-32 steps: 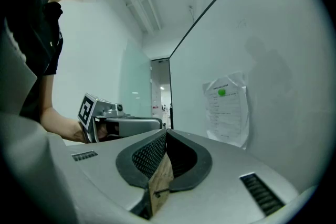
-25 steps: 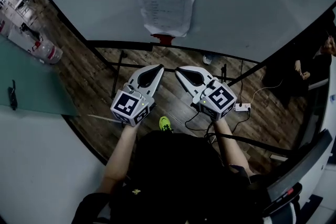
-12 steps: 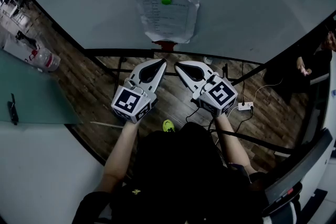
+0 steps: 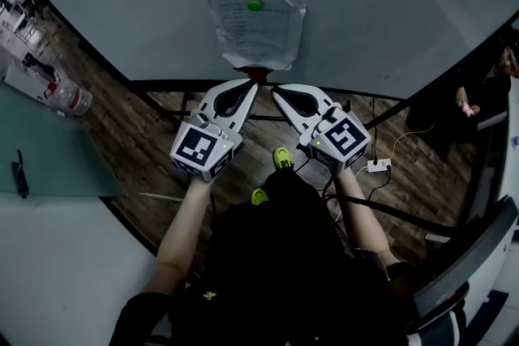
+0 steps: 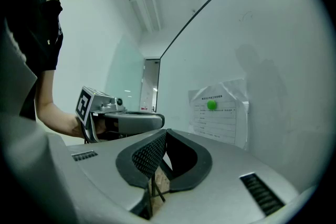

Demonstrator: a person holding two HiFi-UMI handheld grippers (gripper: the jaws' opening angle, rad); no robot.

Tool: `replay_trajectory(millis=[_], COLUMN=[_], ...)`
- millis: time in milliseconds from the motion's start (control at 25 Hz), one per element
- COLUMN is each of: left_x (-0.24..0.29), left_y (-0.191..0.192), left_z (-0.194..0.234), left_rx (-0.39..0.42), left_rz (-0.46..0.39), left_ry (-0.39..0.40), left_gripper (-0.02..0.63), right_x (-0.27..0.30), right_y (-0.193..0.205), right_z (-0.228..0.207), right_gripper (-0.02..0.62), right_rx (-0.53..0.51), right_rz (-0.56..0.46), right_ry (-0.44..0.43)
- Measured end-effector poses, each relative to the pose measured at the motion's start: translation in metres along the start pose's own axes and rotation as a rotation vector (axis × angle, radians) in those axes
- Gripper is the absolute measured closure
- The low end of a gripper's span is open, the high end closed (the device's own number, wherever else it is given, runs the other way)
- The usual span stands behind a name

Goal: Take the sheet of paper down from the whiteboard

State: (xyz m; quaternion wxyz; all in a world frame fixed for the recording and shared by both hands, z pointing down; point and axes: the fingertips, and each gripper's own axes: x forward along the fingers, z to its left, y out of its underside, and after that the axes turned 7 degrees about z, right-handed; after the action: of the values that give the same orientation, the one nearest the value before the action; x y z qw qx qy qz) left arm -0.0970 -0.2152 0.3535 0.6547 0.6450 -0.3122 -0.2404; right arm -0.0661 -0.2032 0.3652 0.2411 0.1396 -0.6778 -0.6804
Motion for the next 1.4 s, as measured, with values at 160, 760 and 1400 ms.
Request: replay_trajectory(millis=[160, 760, 1400], left_x=[0.004, 0.035, 0.074], left_y=[-0.009, -0.03, -0.039], left_z=[0.006, 0.035, 0.065], left_rx=[0.036, 0.132, 0.191], left_rz=[-0.011, -0.018, -0.009], left_ry=[-0.012, -0.055, -0.143], left_gripper=[0.583, 0.569, 0.476], right_x=[0.004, 0.026, 0.037], right_y=[-0.008, -0.025, -0.031], right_z=[-0.007, -0.035, -0.074], right_gripper=[0.597, 0.596, 0.588], right_rx=[-0.023, -0.068, -0.13], right_rz=[-0.008, -0.019, 0.01], right_ry=[-0.005, -0.031, -0.024])
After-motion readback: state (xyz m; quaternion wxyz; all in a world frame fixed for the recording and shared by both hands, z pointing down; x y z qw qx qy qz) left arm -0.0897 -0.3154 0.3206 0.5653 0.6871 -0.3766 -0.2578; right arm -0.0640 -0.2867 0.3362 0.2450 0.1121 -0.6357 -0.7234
